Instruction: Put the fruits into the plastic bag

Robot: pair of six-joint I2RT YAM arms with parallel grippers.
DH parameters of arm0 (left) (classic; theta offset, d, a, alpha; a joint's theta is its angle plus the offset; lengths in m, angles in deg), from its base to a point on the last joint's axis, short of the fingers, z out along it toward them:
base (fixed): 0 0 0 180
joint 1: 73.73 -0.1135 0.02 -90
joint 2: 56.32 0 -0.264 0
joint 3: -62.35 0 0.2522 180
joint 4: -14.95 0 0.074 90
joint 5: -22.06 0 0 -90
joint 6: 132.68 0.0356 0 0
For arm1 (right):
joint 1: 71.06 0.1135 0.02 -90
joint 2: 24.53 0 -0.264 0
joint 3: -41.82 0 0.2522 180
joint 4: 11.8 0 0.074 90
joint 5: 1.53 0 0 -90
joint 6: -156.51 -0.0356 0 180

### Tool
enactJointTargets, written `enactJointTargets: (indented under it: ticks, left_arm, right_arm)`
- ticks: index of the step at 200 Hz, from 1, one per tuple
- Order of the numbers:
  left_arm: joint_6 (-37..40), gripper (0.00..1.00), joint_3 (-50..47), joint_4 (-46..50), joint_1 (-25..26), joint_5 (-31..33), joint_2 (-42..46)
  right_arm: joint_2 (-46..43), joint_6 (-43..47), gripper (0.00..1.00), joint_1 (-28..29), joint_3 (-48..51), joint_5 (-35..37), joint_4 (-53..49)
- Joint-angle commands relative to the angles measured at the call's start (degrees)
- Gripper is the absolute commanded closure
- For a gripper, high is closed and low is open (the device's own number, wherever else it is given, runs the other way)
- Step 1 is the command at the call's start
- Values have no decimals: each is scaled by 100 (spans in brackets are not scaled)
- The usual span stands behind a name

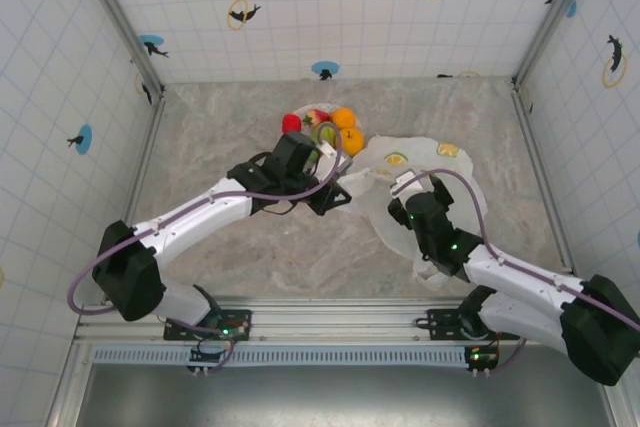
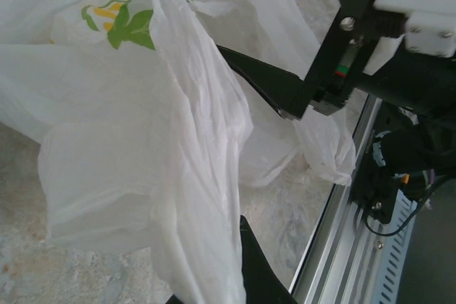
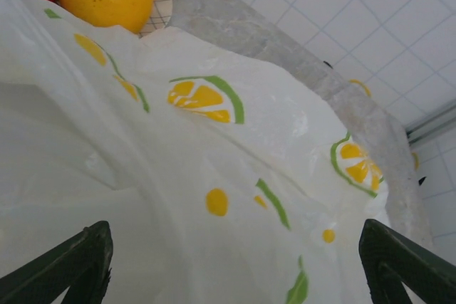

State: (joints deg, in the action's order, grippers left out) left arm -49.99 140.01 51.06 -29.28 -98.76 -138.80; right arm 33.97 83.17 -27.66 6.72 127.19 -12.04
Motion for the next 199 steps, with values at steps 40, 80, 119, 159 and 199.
enactJointTargets:
  ticks: [40, 80, 119, 159, 199]
  left_arm:
    - [13, 100, -88, -52, -455, -911, 168]
    - [-155, 91, 9, -389, -558, -271, 76]
    - [-859, 66, 144, -1178, -559, 738, -86]
    - [-1399, 25, -279, -1718, -559, 1290, 273]
    - [-1589, 10, -1353, -1686, -555, 2147, 1254]
  right_arm:
    - [360, 501, 62, -726, -116, -850, 765]
    - [5, -659, 95, -861, -1379, -1534, -1794]
    - [184, -2341, 100, -1563, -2634, -3237, -3964]
    - [384, -4074, 100, -2104, -3000, -4248, -4421]
    - [184, -5350, 100, -2404, -2745, -5040, -3734]
